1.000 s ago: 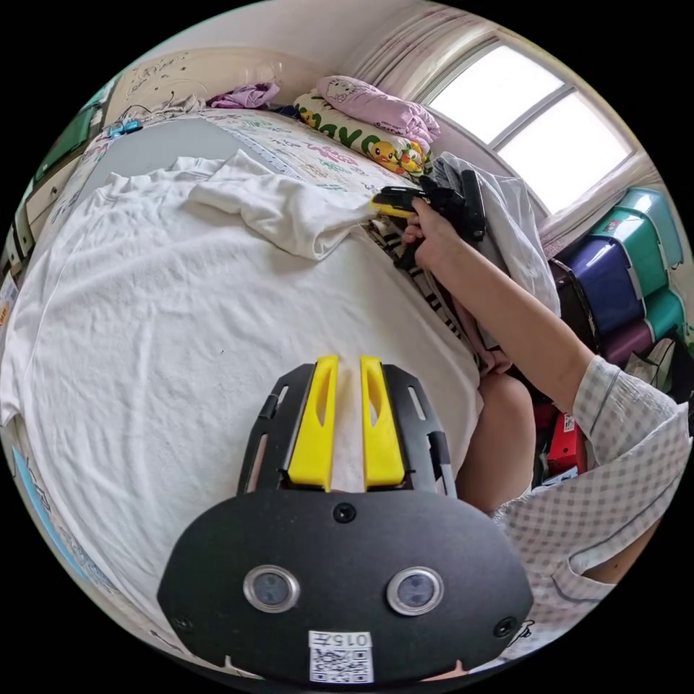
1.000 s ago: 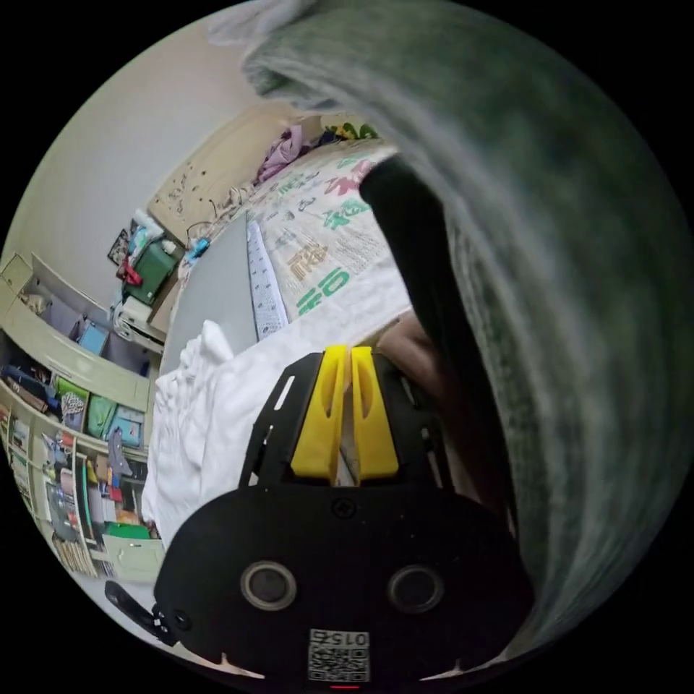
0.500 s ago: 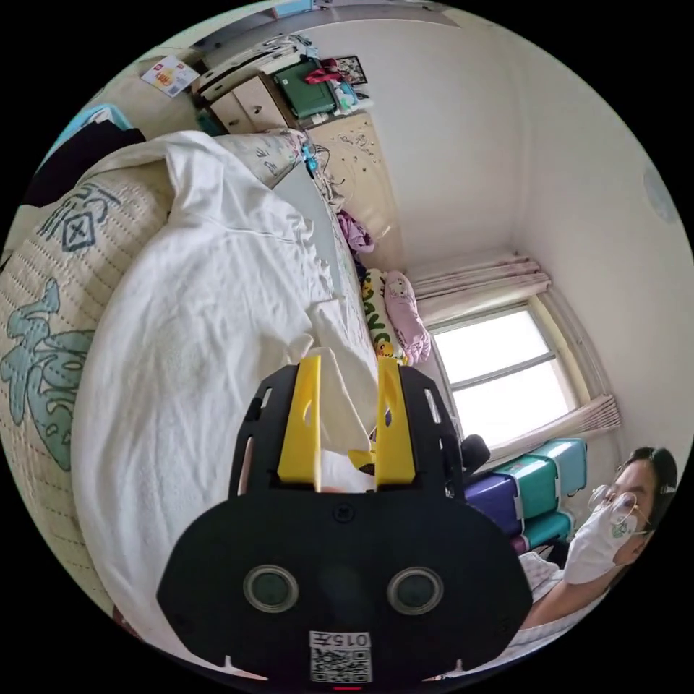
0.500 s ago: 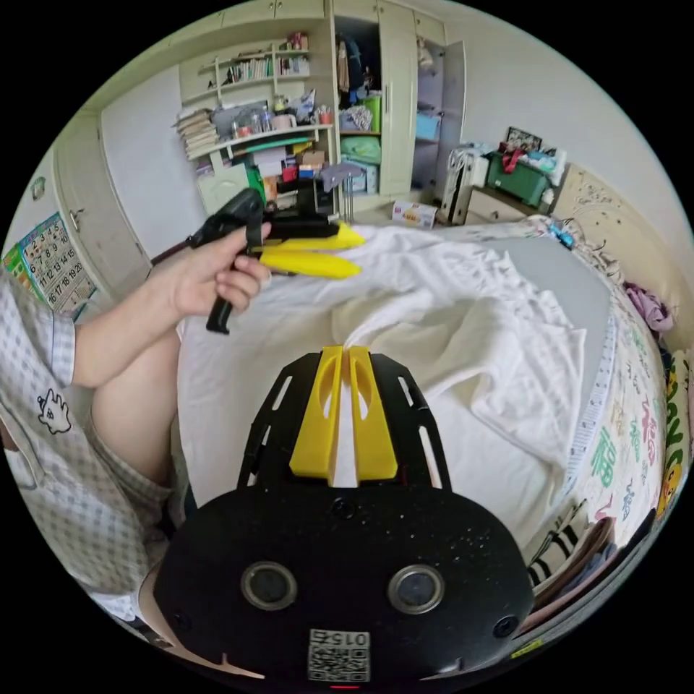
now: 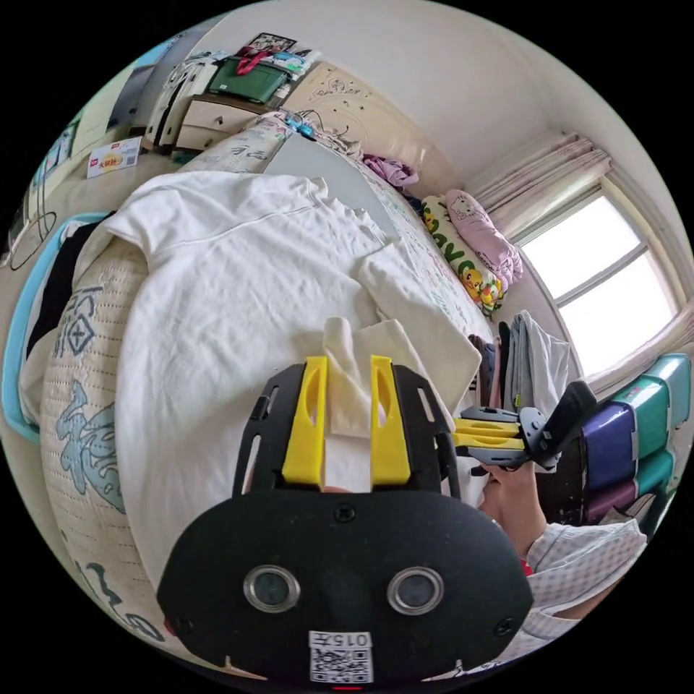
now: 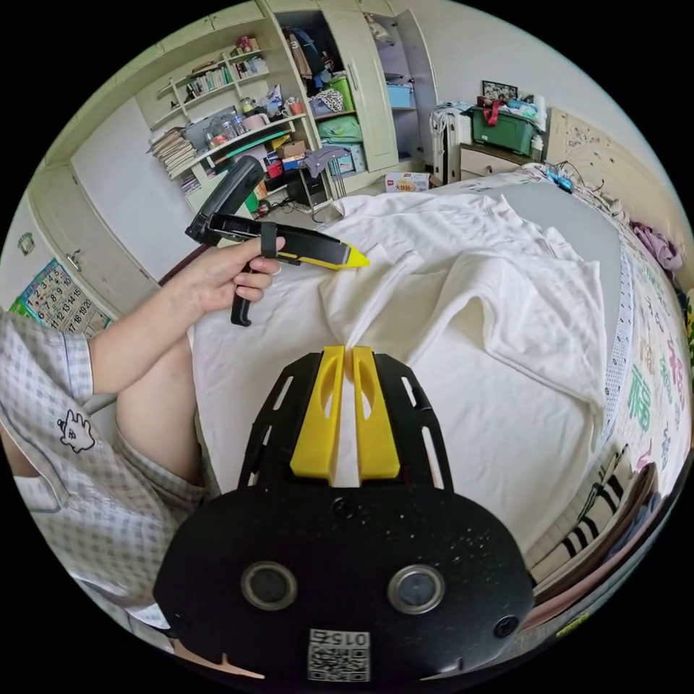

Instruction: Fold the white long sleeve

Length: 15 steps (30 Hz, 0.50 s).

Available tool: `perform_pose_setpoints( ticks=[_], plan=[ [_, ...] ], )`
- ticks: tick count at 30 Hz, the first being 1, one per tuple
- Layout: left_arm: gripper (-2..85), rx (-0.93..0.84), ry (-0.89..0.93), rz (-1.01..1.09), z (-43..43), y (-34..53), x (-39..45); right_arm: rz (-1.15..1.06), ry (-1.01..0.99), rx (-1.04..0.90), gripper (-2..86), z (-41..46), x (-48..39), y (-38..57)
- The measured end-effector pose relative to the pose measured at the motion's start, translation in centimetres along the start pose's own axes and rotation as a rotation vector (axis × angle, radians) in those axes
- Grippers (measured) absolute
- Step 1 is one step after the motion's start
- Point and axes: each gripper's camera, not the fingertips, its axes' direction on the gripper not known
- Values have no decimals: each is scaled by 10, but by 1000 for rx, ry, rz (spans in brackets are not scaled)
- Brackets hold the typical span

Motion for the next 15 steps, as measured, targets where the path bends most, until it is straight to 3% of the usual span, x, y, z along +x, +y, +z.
perform_pose_setpoints(
  ticks=[3, 11, 15],
  plan=[
    [9, -5, 100, 1, 6, 5, 2, -17, 27, -7, 7, -6, -2, 16],
    [-6, 234, 395, 170, -75, 38, 2, -144, -23, 44, 14, -63, -17, 54],
    [-2, 131, 379, 354, -125, 63, 8, -225, -167, 59, 31, -89, -29, 64]
  ],
)
